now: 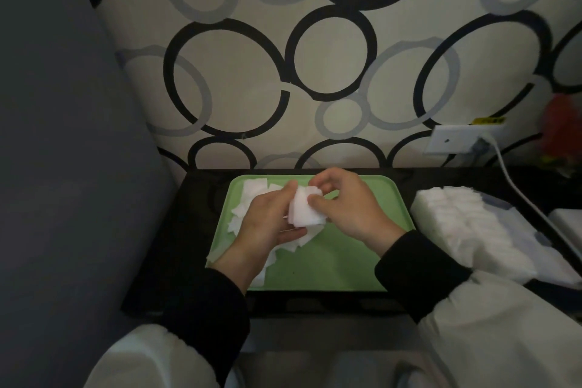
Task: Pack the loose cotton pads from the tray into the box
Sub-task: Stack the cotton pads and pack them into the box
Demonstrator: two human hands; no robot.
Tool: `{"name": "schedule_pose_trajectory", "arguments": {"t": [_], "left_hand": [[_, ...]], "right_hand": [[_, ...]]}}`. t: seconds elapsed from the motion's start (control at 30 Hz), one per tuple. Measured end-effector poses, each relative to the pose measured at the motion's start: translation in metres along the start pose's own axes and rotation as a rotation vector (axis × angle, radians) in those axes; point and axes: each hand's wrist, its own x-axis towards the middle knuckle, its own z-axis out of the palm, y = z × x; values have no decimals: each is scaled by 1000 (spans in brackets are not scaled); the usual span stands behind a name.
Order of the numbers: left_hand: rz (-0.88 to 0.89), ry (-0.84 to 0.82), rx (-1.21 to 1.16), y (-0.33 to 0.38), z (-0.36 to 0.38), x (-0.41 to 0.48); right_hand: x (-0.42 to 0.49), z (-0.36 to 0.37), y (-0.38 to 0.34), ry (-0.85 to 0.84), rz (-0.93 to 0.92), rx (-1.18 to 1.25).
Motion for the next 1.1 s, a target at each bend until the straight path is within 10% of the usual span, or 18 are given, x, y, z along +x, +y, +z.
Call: {"name": "schedule_pose_trajectory", "arguments": {"t": [0.7, 1.1], "left_hand": [[256, -112, 194, -16, 83, -12], [262, -289, 495, -59, 154, -11]], "right_hand": [[-35, -102, 38, -168, -29, 32], [-67, -216, 65, 56, 8, -239]]}}
